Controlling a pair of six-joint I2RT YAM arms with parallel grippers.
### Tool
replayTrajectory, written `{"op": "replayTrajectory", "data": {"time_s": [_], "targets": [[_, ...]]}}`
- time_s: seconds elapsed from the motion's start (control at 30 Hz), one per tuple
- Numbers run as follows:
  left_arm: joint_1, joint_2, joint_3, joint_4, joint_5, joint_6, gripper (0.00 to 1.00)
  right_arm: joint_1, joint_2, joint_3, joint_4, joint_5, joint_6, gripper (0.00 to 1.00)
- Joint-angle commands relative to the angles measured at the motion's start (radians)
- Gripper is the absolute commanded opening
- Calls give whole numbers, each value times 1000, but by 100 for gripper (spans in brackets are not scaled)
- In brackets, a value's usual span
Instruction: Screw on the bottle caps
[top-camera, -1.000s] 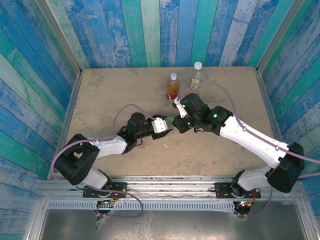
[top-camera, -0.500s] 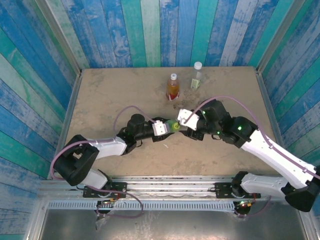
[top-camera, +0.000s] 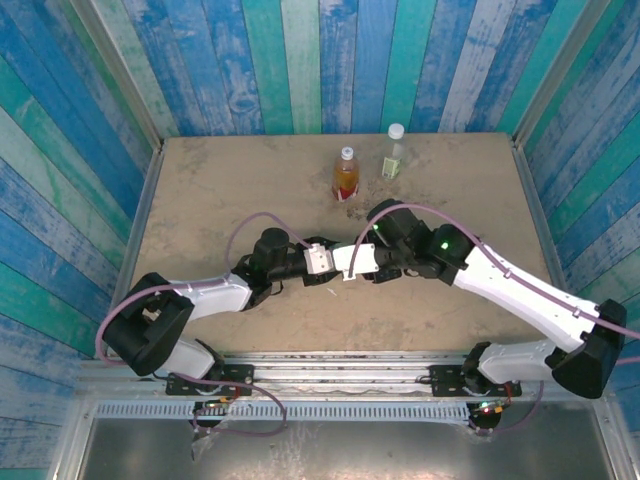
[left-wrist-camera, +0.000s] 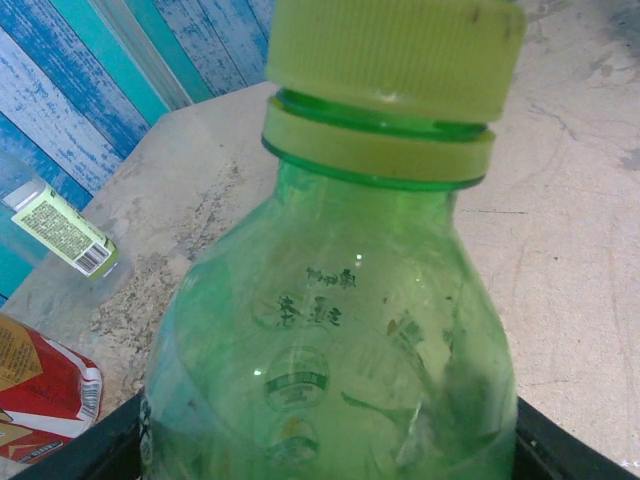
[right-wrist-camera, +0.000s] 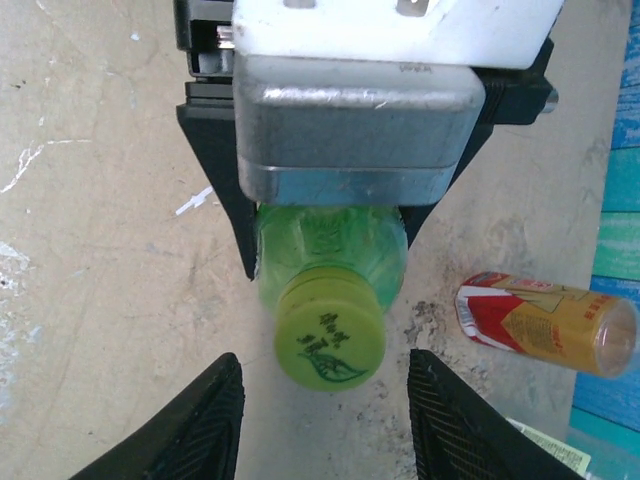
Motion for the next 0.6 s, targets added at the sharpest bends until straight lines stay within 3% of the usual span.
{"op": "replayTrajectory", "data": {"time_s": [0.0,0.27,0.57], "targets": [[-5,-54,-7,-9,23,10,63,13,35,31,-22,1,-14,44],[-4,-59,-10,-11,20,9,63,13,67,36,-26,22,-13,38],[-4,-53,-13,17,-6,-7,63,13,73,35,-29,21,74,24]]}}
